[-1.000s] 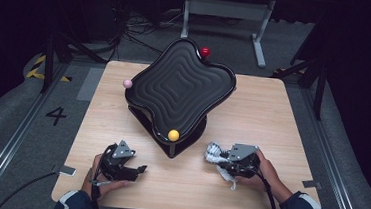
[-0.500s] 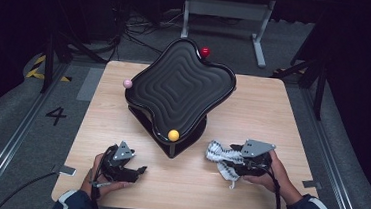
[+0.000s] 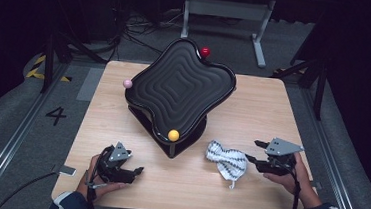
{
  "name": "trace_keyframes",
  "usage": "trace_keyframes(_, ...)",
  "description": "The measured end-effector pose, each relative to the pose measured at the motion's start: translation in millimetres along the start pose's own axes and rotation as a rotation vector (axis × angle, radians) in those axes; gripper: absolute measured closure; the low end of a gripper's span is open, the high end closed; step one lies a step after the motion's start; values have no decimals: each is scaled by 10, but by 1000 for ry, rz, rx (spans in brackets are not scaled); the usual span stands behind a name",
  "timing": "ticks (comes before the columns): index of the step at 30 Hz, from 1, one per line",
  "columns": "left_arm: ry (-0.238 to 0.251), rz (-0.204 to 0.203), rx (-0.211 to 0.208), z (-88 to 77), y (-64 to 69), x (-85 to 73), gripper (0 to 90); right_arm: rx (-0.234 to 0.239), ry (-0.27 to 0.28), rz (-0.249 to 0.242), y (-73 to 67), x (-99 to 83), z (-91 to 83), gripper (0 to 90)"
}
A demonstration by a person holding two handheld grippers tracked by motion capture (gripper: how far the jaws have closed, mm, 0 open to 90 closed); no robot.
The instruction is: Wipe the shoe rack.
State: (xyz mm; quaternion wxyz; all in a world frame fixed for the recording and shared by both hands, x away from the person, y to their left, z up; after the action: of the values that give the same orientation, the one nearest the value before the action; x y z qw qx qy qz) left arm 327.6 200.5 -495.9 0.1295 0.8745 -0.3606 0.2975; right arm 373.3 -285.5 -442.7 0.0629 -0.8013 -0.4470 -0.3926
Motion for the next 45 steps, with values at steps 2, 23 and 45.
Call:
trace_keyframes(2,-2,2,2,-14,-17,-17,242,-24,-19,15,48,-82,-4,408)
trace_keyframes(23,-1,-14,12,-87,-97,-110,228,8,-66,231,288,-797,90,339)
trace_keyframes(45,-10,-20,17,-79,-117,-101,188,72,-66,290,205,-765,145,238)
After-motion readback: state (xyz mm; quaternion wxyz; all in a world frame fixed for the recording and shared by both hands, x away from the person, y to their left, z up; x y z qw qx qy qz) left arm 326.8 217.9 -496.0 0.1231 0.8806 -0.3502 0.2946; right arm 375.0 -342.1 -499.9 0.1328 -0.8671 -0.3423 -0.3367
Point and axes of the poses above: each handheld gripper's, and its own axes: z roughly forward along the jaws, x roughly out of its top, y roughly to its right, the point moved 2 cm from there along z, roughly forward along the jaws, and after that the axes turned 6 degrees about -y, right-handed, at the moved point
